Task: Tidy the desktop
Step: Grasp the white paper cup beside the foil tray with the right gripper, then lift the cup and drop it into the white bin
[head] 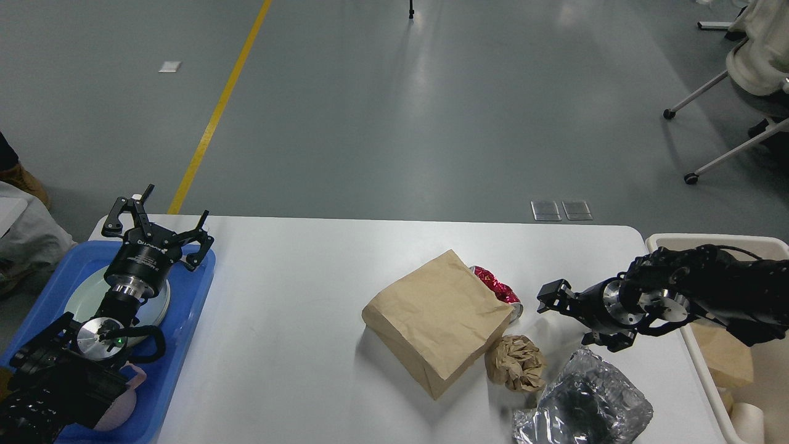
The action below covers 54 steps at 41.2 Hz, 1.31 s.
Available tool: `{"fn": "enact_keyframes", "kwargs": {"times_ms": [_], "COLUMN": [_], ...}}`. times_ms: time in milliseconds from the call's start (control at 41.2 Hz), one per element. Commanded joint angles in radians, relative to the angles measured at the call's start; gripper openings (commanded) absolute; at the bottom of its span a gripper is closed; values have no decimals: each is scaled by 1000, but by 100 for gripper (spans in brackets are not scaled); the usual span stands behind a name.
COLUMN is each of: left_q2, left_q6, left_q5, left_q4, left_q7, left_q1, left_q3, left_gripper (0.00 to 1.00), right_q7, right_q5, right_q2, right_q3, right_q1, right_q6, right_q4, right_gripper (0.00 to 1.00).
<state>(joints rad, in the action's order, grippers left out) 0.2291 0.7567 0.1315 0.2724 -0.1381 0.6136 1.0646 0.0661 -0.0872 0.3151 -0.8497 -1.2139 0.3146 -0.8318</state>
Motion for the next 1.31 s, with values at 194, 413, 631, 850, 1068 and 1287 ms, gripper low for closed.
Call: {"fn": "enact_keyframes", "kwargs": {"times_ms": [194,413,631,850,1068,1287], "left_q2": [-1,-1,-1,-1,-1,-1], "left_q6": [1,1,0,0,0,1], "left_q5": [0,0,0,0,0,0], "left_q4": [-1,1,1,1,1,-1], "left_q7": [0,0,0,0,0,0], "left_q1": [0,0,0,0,0,0], "left_q3": [0,0,0,0,0,0], "left_gripper": [96,96,96,96,96,96], "right_q7": [0,0,0,1,1,1], "right_q5": [0,0,-42,-43,-43,-42], "right_q2": [-37,-40,-53,-57,126,303], "right_q3": [0,1,0,-2,-17,-25], "right_q1": [30,33,34,1,-202,-407], "right_q6": [-29,-66,-68,-31,56,207], "right_q4": [45,45,42,-6,-139,-204], "right_gripper": [92,82,33,0,0,0]}}
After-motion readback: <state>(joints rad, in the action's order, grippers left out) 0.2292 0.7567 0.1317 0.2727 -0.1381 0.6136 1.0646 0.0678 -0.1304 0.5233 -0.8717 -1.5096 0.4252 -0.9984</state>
